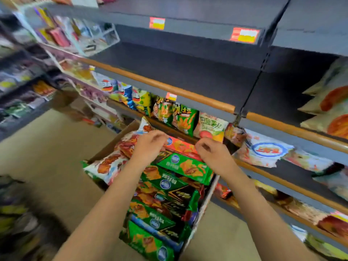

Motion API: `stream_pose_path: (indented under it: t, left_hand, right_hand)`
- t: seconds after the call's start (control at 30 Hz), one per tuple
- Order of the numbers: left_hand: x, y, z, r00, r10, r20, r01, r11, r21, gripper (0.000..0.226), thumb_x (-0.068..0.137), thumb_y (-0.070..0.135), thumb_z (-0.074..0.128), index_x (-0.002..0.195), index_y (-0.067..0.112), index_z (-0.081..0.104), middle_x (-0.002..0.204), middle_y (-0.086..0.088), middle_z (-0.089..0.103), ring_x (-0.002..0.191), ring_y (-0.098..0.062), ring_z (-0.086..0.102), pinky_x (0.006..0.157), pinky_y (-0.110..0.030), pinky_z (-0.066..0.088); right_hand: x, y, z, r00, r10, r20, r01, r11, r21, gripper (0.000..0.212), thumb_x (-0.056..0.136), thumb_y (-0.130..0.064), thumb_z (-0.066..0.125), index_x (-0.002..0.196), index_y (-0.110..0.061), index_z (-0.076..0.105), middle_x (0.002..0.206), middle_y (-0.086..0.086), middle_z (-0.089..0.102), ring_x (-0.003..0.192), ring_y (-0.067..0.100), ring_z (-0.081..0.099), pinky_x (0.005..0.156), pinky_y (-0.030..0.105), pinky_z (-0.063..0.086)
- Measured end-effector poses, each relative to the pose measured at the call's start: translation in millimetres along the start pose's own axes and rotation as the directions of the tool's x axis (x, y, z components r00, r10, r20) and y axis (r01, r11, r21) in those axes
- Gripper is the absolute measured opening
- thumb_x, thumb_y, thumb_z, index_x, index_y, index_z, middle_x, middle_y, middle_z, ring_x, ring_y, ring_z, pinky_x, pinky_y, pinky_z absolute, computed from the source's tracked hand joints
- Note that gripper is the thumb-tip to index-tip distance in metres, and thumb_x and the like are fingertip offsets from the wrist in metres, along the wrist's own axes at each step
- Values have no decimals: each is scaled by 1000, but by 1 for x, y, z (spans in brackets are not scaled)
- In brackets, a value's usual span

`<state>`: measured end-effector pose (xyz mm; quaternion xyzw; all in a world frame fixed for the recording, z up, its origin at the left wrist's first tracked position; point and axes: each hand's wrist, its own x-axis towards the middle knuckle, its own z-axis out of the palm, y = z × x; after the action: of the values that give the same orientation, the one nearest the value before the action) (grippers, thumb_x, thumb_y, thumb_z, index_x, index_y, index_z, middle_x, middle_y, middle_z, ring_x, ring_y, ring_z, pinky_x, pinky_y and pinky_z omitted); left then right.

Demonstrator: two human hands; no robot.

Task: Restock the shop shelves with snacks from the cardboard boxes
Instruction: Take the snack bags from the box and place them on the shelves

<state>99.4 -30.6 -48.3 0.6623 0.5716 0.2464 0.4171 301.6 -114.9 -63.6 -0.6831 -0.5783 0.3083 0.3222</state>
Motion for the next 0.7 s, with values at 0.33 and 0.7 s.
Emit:
stream_pose_path:
  t: [0.33, 0.7]
  left_hand:
    - [66, -170, -105, 970, -173, -169, 186, 980, 65, 13, 89, 12, 65, 100, 11, 73, 97, 0, 62, 100, -21, 61, 80, -21, 37]
    - [134, -231, -91, 962, -228, 151, 161, 918, 362, 76, 79, 70, 64, 138, 25, 47, 135, 0, 60, 124, -26, 55, 102, -46, 44]
  right_hand:
    - [79, -65, 169, 934, 89, 345, -9, 974, -227, 41, 98, -37, 57, 136, -22, 51, 138, 2, 46, 130, 19, 44, 104, 33, 37]
    - [130, -83, 234, 931, 236, 277, -153, 945, -290, 34, 99, -38, 55, 129, -23, 54, 131, 1, 46, 123, 18, 45, 94, 28, 36]
